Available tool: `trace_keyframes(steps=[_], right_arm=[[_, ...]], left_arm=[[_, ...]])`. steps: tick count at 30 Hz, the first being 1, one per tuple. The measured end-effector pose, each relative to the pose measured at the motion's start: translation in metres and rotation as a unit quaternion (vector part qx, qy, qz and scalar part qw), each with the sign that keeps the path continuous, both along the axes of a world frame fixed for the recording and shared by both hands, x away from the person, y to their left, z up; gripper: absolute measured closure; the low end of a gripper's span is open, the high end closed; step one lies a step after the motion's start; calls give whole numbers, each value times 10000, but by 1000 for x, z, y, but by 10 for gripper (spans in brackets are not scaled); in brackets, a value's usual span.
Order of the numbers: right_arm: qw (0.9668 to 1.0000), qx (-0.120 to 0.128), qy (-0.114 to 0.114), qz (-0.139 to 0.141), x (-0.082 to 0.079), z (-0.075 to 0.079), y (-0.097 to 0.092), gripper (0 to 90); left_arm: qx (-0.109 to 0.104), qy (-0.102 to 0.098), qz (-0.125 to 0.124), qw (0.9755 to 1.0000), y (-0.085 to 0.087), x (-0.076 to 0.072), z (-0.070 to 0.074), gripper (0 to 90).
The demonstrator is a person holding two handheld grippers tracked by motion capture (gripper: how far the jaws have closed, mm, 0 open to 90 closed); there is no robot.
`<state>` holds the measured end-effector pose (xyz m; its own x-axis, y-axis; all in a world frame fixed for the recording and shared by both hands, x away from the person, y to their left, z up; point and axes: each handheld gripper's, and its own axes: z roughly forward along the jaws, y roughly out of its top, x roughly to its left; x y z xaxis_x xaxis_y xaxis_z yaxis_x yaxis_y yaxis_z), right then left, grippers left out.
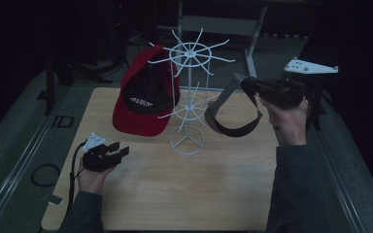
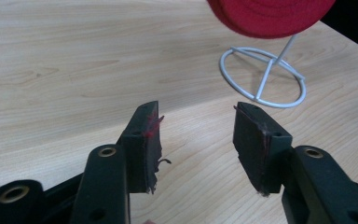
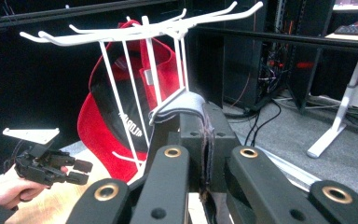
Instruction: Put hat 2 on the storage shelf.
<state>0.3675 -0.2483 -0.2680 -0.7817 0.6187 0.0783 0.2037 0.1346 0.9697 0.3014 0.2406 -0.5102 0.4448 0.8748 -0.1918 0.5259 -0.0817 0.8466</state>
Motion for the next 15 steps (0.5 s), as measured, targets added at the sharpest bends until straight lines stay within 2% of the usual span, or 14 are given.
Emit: trace_keyframes(steps=[9,15], right_arm=[[9999,98,-139,8,-5,14,-3,883],[9995,122,-283,3,-4,30,-2,883]], left_arm=[[47,-204,-146,9997,-8,-4,10,615],[37,-334,-188,9993,-11,-5,16,668]])
